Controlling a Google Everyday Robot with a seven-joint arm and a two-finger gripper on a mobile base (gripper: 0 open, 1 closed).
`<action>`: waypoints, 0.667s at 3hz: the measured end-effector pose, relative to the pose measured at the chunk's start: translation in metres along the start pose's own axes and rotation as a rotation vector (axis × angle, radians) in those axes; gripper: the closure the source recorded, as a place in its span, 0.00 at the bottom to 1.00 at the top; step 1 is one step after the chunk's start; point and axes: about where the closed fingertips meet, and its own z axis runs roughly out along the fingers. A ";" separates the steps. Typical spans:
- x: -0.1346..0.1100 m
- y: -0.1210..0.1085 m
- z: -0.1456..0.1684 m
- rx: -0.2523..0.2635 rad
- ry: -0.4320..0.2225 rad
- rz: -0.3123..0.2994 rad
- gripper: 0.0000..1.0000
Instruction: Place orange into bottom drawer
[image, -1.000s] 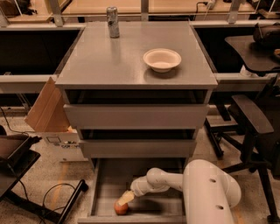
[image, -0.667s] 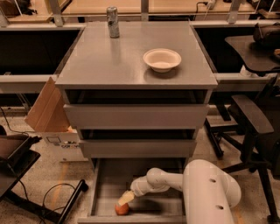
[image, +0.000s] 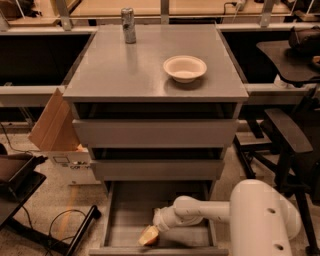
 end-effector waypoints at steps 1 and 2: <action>0.008 0.043 -0.057 0.002 0.022 -0.076 0.00; 0.017 0.077 -0.106 -0.021 0.111 -0.124 0.00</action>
Offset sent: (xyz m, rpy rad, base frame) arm -0.1085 -0.0985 0.1541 -0.1897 -0.0375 0.2327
